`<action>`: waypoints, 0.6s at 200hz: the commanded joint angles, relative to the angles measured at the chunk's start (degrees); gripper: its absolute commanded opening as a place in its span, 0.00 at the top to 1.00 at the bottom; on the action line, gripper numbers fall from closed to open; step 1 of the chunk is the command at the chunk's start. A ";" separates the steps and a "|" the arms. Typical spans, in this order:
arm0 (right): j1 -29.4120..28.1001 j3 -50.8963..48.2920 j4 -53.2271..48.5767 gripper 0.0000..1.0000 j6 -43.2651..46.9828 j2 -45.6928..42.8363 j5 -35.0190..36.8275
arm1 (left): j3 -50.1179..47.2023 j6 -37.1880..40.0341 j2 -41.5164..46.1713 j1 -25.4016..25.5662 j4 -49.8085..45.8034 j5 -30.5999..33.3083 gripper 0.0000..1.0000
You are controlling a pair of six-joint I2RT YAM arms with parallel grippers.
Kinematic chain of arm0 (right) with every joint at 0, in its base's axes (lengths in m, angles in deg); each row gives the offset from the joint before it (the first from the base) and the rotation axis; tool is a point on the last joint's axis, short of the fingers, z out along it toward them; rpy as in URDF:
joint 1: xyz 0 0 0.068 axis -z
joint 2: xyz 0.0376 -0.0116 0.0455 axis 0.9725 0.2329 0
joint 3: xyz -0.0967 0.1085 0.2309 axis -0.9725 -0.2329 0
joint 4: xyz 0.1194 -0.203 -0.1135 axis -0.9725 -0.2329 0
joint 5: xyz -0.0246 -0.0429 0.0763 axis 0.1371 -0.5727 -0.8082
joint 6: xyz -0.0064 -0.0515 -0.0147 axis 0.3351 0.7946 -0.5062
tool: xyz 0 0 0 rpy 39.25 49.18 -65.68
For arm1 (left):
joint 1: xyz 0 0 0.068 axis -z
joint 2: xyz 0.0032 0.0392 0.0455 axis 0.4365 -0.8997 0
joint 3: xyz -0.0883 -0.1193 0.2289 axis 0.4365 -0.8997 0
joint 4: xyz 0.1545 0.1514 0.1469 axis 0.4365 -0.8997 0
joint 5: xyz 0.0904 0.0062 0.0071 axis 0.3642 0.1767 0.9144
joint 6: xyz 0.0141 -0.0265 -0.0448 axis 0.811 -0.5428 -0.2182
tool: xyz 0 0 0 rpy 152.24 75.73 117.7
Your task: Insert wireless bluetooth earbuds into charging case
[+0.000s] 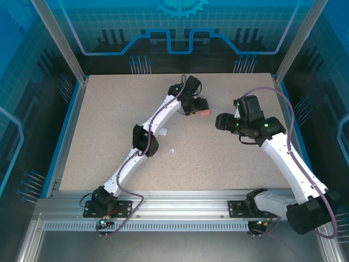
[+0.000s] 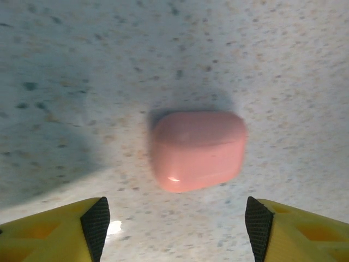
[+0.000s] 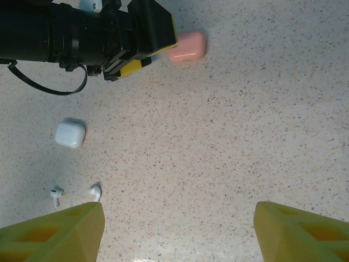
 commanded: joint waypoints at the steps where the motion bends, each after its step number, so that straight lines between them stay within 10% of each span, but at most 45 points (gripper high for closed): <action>1: -2.64 2.02 -0.90 0.25 -1.79 1.50 2.15 | 3.61 6.05 5.99 -0.96 -5.55 4.07 0.28; 67: -12.30 7.69 -0.12 0.19 -6.57 13.35 8.79 | 3.58 15.22 17.23 -3.96 -13.20 15.35 0.14; 120: -15.61 11.53 -0.99 0.19 -8.75 18.68 12.18 | 3.55 18.58 24.25 -5.42 -17.67 6.69 0.14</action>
